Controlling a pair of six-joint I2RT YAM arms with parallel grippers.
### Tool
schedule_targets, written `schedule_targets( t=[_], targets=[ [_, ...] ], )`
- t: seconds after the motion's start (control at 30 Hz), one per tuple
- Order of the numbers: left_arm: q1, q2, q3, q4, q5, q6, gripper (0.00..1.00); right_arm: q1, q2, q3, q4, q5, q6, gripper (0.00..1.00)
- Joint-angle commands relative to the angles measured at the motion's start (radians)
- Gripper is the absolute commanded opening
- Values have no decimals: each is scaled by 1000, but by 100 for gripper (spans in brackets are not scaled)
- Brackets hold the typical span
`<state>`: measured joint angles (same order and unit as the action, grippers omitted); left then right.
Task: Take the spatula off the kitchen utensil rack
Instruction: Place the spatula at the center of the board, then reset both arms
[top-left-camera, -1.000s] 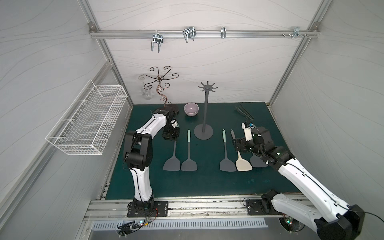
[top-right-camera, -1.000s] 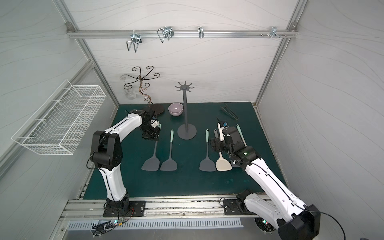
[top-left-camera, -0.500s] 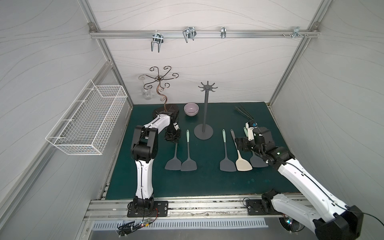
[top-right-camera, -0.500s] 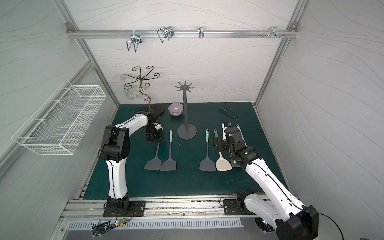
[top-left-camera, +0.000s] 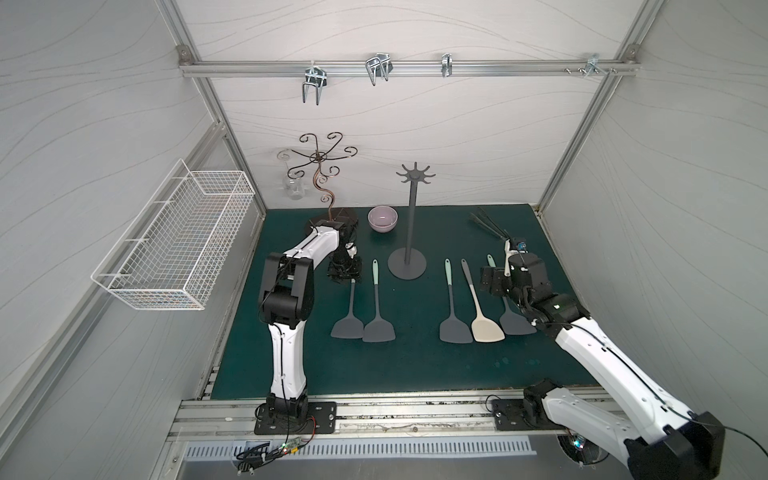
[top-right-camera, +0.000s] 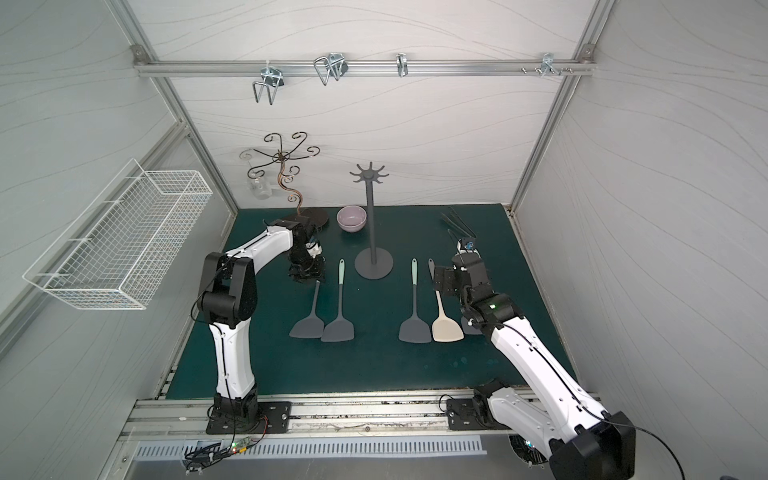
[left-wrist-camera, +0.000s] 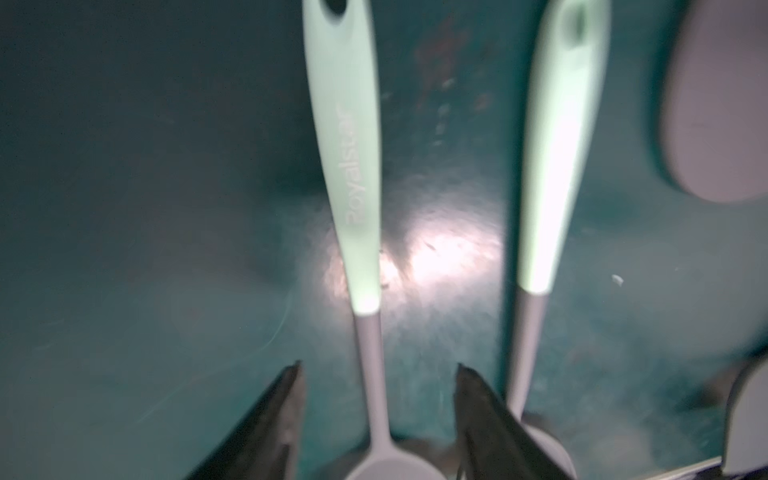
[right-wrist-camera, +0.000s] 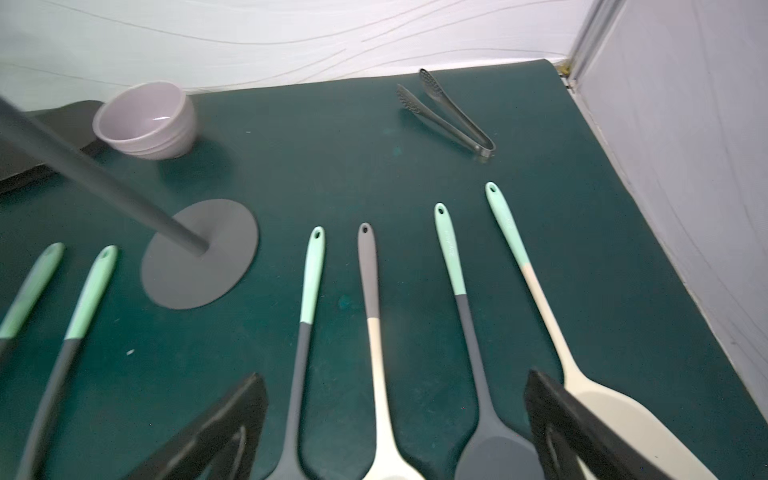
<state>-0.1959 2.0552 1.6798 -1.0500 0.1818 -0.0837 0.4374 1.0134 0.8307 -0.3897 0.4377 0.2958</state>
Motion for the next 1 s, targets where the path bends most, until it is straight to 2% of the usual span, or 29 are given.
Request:
schedule_targets(
  t=[0.0,0.03,0.1,0.17,0.27,0.33,0.4,0.47,0.57,0.73,0.77,0.8,0.97],
  targets=[
    [7,-164,103,-24,-55,67,81,-10,54,17,88,156,-23,99],
    [7,-203,106,-11,-71,71,99,-15,62,4,144,185,-58,99],
    [7,-286,82,42,-108,72,99,-35,71,-41,268,187,-136,99],
    [9,-388,-15,159,-171,56,99,-77,85,-79,359,129,-194,99],
    [15,-568,-306,461,-283,14,99,-159,127,-102,411,7,-246,99],
    [21,-687,-510,647,-286,36,99,-236,156,-125,439,-124,-279,99],
    [19,-774,-675,806,-314,51,99,-288,143,-186,527,-147,-281,99],
    [20,-827,-793,948,-403,25,99,-339,120,-261,632,-181,-265,99],
    [26,-829,-861,1048,-488,22,99,-370,131,-361,800,-199,-270,99],
    [30,-646,-881,1042,-490,-24,99,-374,219,-467,1044,-237,-322,99],
    [30,-623,-899,1087,-494,-15,99,-373,234,-463,1033,-240,-335,99],
    [22,-615,-876,1031,-497,-7,99,-374,253,-470,1058,-230,-345,99],
    [-14,-642,-964,1223,-564,54,99,-373,314,-476,1103,-228,-350,99]
  ],
)
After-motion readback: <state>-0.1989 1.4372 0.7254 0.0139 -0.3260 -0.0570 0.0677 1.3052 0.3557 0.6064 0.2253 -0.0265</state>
